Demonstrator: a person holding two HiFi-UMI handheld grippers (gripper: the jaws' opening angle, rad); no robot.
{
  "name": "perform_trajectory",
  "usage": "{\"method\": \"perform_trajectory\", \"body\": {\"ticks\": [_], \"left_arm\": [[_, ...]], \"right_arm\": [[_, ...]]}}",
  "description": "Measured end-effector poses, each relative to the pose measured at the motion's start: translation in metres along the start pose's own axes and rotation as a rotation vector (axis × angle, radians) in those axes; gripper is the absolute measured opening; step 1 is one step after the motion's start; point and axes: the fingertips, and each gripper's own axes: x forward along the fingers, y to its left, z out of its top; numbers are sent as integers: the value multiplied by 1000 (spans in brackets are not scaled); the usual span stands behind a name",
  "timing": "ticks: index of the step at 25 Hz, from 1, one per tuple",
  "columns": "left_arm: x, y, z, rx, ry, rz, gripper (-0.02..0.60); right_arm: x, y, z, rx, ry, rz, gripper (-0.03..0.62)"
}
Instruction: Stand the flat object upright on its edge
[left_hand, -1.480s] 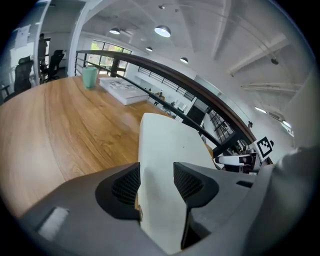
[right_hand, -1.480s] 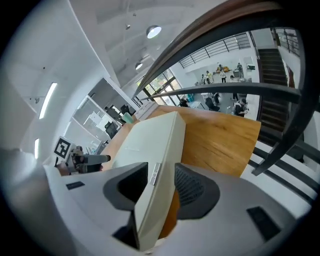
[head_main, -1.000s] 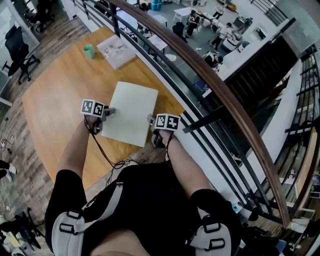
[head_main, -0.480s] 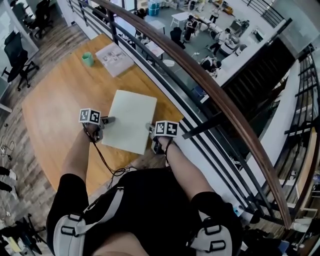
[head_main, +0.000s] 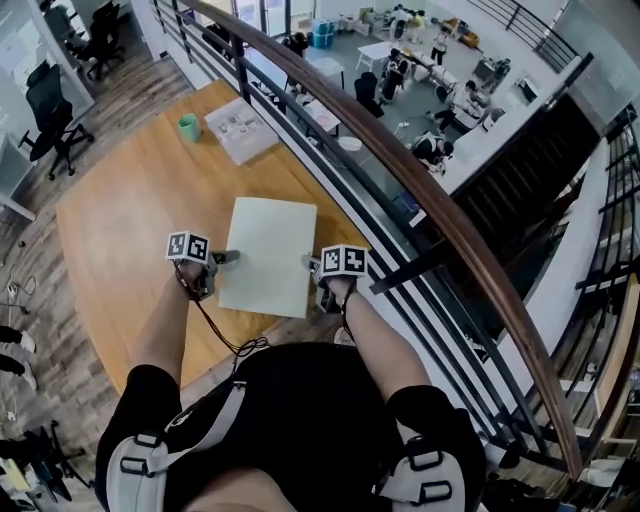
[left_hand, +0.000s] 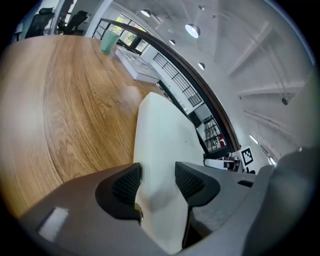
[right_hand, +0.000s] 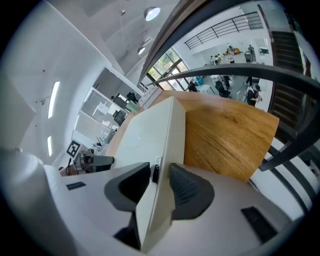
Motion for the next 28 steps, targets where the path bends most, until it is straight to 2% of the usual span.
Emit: {"method": "perform_trajectory", "body": {"ticks": [6, 15, 24, 28], "left_arm": [[-24, -20, 4, 36, -81, 6, 222], [-83, -50, 31, 143, -279, 34, 222], [-137, -76, 50, 263, -488, 116, 218], [-156, -78, 51, 313, -564, 182, 206]], "right_arm": [[-12, 18, 20, -129, -3, 19, 129], [-24, 70, 75, -335, -55, 80, 129], [-41, 133, 127, -599, -163, 167, 129], [-42, 158, 143, -727, -225, 194, 127]]}}
